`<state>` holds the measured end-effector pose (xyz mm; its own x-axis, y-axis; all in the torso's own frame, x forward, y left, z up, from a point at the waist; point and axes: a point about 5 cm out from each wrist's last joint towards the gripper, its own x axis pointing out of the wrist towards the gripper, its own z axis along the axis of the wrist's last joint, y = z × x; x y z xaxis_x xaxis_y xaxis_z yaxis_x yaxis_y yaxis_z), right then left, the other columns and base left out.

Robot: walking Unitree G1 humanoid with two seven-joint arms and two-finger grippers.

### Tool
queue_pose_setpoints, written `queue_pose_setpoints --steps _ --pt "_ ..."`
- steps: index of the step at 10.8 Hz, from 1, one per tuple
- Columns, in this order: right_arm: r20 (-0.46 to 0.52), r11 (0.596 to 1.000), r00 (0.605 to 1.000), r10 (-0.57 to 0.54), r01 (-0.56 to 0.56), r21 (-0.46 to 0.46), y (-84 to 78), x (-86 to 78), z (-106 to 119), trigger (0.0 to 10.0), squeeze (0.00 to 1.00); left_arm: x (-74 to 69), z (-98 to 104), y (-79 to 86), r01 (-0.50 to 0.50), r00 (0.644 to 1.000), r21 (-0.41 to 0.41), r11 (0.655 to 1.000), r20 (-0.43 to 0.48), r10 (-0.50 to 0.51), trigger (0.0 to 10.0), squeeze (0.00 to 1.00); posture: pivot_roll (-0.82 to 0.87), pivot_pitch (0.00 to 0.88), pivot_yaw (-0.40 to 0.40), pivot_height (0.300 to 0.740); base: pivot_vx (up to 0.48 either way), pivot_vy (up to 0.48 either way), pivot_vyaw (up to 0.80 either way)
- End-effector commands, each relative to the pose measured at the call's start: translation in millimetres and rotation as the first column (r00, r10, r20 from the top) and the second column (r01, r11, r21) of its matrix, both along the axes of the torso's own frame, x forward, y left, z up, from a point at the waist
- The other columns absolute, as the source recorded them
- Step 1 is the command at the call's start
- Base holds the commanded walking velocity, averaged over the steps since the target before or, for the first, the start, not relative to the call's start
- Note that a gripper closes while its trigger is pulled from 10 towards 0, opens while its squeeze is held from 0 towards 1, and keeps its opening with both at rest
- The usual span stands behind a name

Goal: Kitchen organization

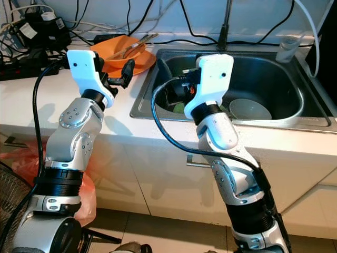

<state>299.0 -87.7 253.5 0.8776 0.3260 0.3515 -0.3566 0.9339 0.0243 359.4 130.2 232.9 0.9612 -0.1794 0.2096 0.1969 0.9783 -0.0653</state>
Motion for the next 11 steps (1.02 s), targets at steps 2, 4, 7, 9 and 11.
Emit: queue_pose_setpoints --steps 2,4,7,9,11 --pt "0.056 1.0 0.998 -0.003 0.002 0.009 -0.6 -2.7 11.8 10.0 0.31 -0.4 9.0 -1.4 0.014 1.0 0.003 1.0 0.024 -0.014 10.0 0.0 0.02 0.0 0.099 0.74 0.291 0.0 0.0" --pt "0.057 1.0 0.998 -0.009 0.008 0.007 -1.3 -2.8 11.6 10.0 0.31 -0.6 8.7 -3.8 0.02 1.0 0.002 1.0 0.021 -0.02 10.0 0.0 0.02 0.0 0.099 0.74 0.324 0.0 0.0" --pt "0.058 1.0 0.998 -0.009 0.009 0.0 -1.3 -2.5 11.8 10.0 0.31 -1.3 9.0 -5.7 0.02 1.0 -0.007 1.0 0.019 -0.02 10.0 0.0 0.02 0.0 0.097 0.74 0.346 0.0 0.0" --pt "0.052 1.0 0.999 -0.006 0.006 -0.001 -0.6 -2.4 10.2 10.0 0.31 -1.1 7.6 -5.6 0.021 1.0 -0.001 1.0 0.013 -0.021 10.0 0.0 0.02 0.0 0.097 0.74 0.3 0.0 0.0" --pt "0.05 1.0 0.999 -0.007 0.007 -0.002 -0.7 -2.8 9.1 10.0 0.31 -0.6 5.5 -4.3 0.015 1.0 -0.003 1.0 0.0 -0.015 10.0 0.0 0.02 0.0 0.097 0.74 0.285 0.0 0.0"
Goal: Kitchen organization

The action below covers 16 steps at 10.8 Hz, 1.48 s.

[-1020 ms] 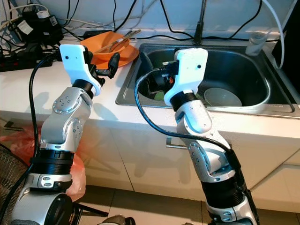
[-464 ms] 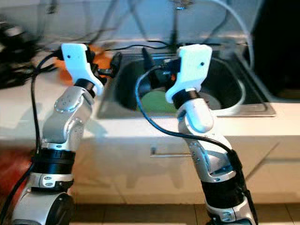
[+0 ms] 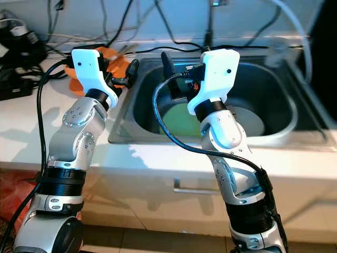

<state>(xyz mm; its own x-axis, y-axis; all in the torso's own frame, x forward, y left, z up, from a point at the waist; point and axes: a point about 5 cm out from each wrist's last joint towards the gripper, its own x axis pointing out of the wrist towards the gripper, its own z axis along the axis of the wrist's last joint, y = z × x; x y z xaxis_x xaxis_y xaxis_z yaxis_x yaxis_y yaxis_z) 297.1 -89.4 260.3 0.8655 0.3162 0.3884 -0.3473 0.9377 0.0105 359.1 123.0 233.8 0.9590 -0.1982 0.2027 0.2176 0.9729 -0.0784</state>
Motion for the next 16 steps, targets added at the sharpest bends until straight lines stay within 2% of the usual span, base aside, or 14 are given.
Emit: queue_pose_setpoints --steps 1,2,6,7,16 --pt "0.005 1.0 1.0 0.003 -0.003 -0.004 0.8 -0.8 1.8 10.0 0.31 -1.0 3.5 2.5 -0.007 1.0 0.023 1.0 0.009 0.007 10.0 0.0 0.02 0.0 0.095 0.74 0.266 0.0 0.0" --pt "0.003 1.0 1.0 0.002 -0.002 -0.004 0.7 -0.5 1.2 10.0 0.31 -1.4 2.9 1.7 0.0 1.0 0.0 1.0 0.007 0.0 10.0 0.0 0.02 0.0 0.094 0.74 0.412 0.0 0.0" --pt "-0.003 1.0 1.0 0.004 -0.004 -0.004 1.1 -1.4 -1.0 10.0 0.31 -0.9 -4.0 4.6 -0.029 0.999 0.023 0.999 -0.029 0.03 10.0 0.0 0.02 0.0 0.094 0.74 0.348 0.219 0.0" --pt "-0.006 1.0 1.0 0.004 -0.004 -0.004 1.1 -1.6 -1.9 10.0 0.31 -2.5 -1.4 2.6 -0.012 1.0 -0.014 1.0 -0.007 0.012 10.0 0.0 0.02 0.0 0.094 0.74 0.458 0.0 0.0" --pt "-0.024 1.0 1.0 0.01 -0.01 -0.004 2.4 -3.9 -5.8 10.0 0.31 -4.5 -4.8 3.3 -0.009 1.0 -0.004 1.0 -0.021 0.009 10.0 0.0 0.02 0.0 0.096 0.74 0.0 0.0 0.0"
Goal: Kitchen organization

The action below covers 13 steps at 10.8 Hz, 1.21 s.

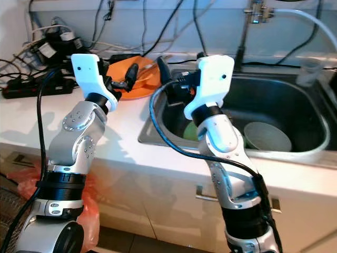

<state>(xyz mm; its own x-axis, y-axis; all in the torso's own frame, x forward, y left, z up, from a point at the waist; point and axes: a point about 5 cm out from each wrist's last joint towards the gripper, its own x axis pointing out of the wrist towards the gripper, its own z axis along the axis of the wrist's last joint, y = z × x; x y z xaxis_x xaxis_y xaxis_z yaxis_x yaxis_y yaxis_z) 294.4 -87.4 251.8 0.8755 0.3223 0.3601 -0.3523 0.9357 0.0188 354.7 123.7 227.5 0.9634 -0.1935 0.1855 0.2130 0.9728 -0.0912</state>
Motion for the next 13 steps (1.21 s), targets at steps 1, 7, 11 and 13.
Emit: queue_pose_setpoints --steps 1,7,11,13 --pt "0.005 1.0 1.0 0.007 -0.007 -0.002 0.6 -1.3 2.3 10.0 0.31 1.7 1.9 5.5 -0.017 1.0 0.008 1.0 -0.003 0.017 10.0 0.0 0.02 0.0 0.097 0.74 0.0 0.0 0.0" --pt "-0.049 1.0 0.999 0.004 -0.005 -0.017 -4.3 -1.3 -4.6 10.0 0.31 13.0 -4.1 27.8 -0.109 0.993 0.05 0.993 -0.037 0.111 10.0 0.0 0.01 0.011 0.095 0.74 0.0 0.0 0.0" --pt "-0.108 1.0 0.994 0.017 -0.02 -0.02 -7.6 -15.9 -10.3 10.0 0.3 37.2 -15.8 37.3 -0.136 0.985 0.111 0.984 -0.089 0.146 10.0 0.0 -0.04 0.083 0.087 0.74 0.0 0.0 0.0" --pt "-0.129 1.0 0.992 -0.003 -0.001 -0.027 -11.8 -22.4 -10.7 10.0 0.3 48.1 -16.7 31.6 -0.128 0.984 0.136 0.982 -0.107 0.143 10.0 0.0 -0.08 0.11 0.102 0.74 0.0 0.0 0.0"
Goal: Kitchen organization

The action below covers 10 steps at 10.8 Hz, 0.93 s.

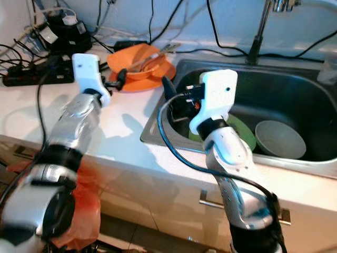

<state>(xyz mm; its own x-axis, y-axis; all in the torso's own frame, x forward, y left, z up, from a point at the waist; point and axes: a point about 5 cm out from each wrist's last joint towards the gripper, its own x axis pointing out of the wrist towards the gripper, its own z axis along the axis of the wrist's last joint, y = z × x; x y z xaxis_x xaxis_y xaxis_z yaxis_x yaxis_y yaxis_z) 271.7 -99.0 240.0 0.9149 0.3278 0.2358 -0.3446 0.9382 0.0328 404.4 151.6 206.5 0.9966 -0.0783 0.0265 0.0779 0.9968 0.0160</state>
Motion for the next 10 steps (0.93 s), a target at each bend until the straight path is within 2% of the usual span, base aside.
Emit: queue_pose_setpoints --steps 1,5,7,10 --pt "-0.02 1.0 1.0 -0.018 0.018 0.004 -2.4 -4.8 -0.6 10.0 0.3 5.6 5.3 -2.3 0.012 1.0 0.029 1.0 -0.001 -0.012 10.0 0.0 -0.1 0.128 0.121 0.74 0.0 0.0 0.0" --pt "-0.042 0.995 0.994 -0.099 0.099 0.009 -10.9 -17.8 -2.5 10.0 0.3 14.7 12.1 -11.8 0.047 0.999 0.095 0.994 -0.027 -0.045 10.0 0.0 -0.16 0.154 0.184 0.74 0.0 0.0 0.0" --pt "-0.05 0.992 0.991 -0.128 0.128 0.006 -14.8 -22.1 -2.4 10.0 0.31 16.4 12.5 -14.2 0.056 0.998 0.102 0.993 -0.04 -0.052 10.0 0.0 -0.17 0.157 0.193 0.74 0.0 0.0 0.0" --pt "-0.059 0.991 0.989 -0.137 0.137 0.001 -17.2 -25.4 -2.7 10.0 0.31 16.3 7.1 0.2 -0.011 0.997 0.081 0.997 -0.071 0.016 10.0 0.0 -0.19 0.156 0.189 0.74 0.0 0.0 0.0"
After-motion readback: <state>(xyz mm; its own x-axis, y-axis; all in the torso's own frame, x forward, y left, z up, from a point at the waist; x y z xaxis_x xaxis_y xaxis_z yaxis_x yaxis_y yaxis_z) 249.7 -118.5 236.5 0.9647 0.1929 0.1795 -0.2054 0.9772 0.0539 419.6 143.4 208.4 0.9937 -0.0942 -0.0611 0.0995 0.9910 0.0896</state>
